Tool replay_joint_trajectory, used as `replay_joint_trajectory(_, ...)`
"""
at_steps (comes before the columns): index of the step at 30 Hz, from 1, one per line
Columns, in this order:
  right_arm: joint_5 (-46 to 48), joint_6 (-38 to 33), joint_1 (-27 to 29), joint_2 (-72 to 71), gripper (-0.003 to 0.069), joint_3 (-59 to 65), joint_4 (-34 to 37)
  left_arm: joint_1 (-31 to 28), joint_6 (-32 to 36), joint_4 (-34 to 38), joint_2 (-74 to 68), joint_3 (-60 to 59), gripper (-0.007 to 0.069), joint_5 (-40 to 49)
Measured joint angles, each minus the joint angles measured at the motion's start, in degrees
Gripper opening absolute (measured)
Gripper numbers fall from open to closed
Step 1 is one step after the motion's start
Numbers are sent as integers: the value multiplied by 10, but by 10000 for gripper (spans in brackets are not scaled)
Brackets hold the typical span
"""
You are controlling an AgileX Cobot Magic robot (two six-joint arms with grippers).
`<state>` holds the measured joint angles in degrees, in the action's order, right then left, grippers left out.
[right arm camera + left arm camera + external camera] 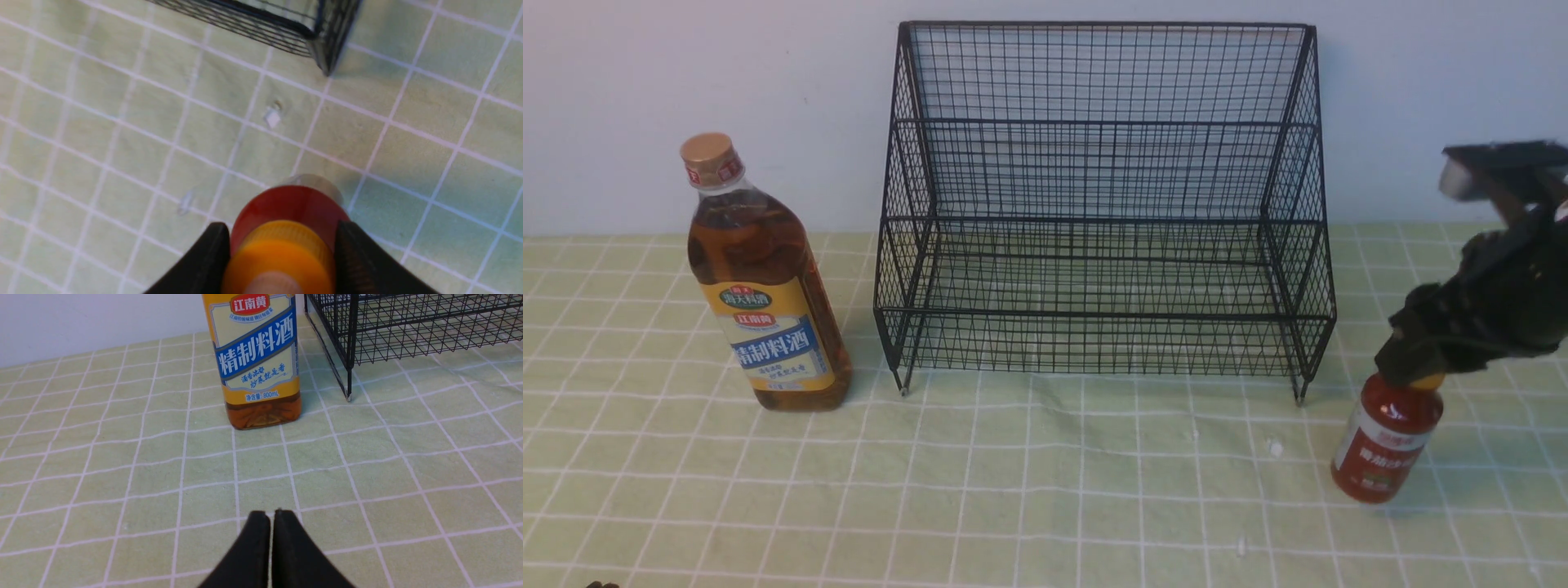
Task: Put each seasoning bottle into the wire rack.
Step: Use the right arm to grab the condiment bottle closest to it, then use the right arm to put the condiment bottle back on the shelf
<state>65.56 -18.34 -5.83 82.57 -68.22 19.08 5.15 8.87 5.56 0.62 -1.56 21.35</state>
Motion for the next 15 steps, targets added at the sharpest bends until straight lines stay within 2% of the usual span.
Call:
replay_joint_trajectory(8,26,-6,-24,-67,303,-111,34,0,0,0,0,0,-6,0)
replay_joint_trajectory(15,-7,-6,-74,5,303,-204,40,0,0,0,0,0,-6,0)
